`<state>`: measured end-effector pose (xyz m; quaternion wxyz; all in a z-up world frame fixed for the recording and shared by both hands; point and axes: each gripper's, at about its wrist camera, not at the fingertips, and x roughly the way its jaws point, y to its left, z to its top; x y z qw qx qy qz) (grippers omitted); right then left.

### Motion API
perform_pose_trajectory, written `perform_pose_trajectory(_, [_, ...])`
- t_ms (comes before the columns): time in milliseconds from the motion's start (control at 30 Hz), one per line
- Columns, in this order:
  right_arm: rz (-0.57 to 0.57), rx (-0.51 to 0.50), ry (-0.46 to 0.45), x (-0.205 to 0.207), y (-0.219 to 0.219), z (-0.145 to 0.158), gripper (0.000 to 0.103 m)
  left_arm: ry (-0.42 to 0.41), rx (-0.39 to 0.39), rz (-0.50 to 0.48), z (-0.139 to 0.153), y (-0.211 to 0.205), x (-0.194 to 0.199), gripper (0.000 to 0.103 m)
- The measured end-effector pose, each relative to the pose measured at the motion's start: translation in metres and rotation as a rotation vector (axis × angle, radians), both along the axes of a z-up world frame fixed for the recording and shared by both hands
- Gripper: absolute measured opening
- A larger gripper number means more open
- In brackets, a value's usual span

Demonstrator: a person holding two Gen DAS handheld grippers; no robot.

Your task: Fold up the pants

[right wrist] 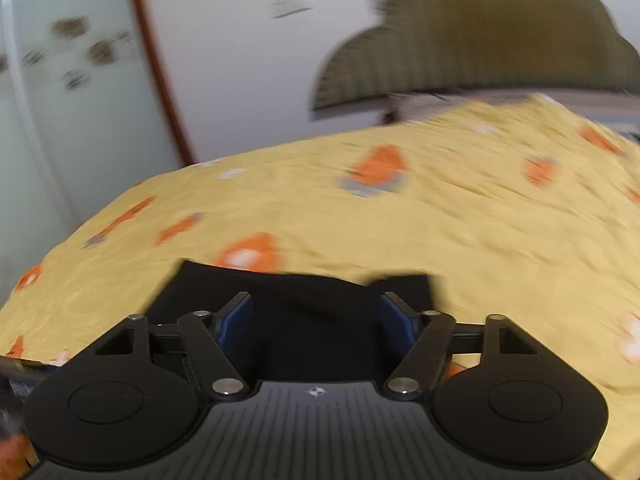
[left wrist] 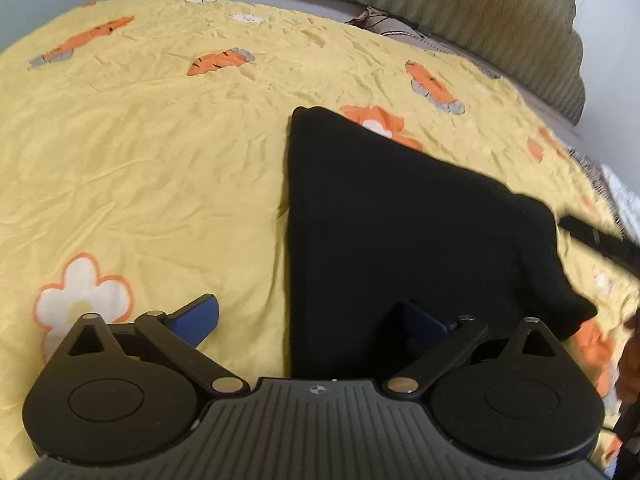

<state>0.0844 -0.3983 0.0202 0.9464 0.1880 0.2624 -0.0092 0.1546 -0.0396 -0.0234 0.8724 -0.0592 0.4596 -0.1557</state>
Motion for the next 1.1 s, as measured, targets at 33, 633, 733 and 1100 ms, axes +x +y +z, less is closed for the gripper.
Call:
perform_pose_trajectory(33, [-0.012, 0.047, 0.021, -0.005, -0.018, -0.007, 0.072, 0.005, -0.015, 0.003, 0.000, 0.001, 0.004, 0.102])
perform_pose_trajectory(633, [0.257, 0.541, 0.117, 0.020, -0.078, -0.073, 0.060, 0.137, -0.417, -0.125, -0.014, 0.014, 0.058, 0.099])
perform_pose_trajectory(733, [0.201, 0.525, 0.140, 0.023, -0.076, -0.073, 0.037, 0.128, -0.381, -0.057, -0.012, 0.012, 0.056, 0.054])
perform_pose_trajectory(1100, [0.198, 0.408, 0.058, 0.010, -0.027, -0.026, 0.025, 0.004, -0.291, 0.043, 0.027, 0.055, 0.023, 0.014])
